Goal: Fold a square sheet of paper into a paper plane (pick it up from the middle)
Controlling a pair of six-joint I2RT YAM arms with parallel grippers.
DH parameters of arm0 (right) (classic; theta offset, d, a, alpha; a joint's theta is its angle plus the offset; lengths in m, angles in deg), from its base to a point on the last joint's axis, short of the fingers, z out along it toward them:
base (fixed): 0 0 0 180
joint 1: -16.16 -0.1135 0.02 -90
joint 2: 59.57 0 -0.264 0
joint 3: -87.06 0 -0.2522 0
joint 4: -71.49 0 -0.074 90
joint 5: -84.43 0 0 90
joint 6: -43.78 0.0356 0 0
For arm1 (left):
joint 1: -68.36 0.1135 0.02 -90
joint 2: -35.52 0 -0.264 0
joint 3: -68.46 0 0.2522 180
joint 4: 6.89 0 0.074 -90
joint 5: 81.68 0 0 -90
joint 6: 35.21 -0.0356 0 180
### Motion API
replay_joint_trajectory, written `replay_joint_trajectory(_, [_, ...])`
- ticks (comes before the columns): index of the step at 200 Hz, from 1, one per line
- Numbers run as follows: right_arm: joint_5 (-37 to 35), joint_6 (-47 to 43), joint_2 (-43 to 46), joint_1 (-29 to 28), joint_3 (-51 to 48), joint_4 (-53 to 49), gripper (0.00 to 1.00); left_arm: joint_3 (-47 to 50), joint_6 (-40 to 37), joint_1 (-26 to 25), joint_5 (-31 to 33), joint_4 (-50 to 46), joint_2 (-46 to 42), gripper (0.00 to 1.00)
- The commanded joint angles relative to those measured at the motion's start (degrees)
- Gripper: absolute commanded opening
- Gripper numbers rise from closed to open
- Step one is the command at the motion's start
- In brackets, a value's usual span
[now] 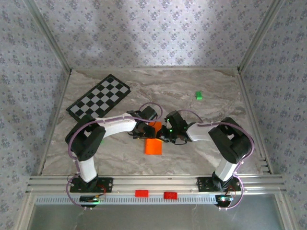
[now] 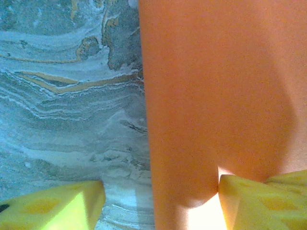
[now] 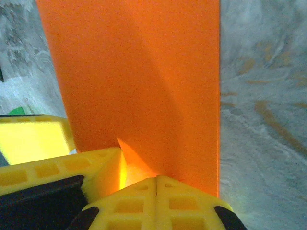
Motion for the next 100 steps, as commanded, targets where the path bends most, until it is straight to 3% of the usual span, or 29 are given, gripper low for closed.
replay_joint_trajectory(1, [0.7,-1.6,-1.7,-0.7,1.1,-1.9,0.0,3.0,0.1,-1.2,-6.0,11.5,6.9,0.66])
replay_joint_trajectory(39, [-4.7,-5.2,-1.9,-1.3,-3.0,-9.7,0.0,3.0,0.6,-1.2,-6.5,11.7,6.0,0.67])
replay_joint_trajectory(100, [-2.4,-11.2,0.9,0.7,-7.1,-12.9,0.0,3.0,1.4,-1.0,-6.0,10.0,-7.2,0.68])
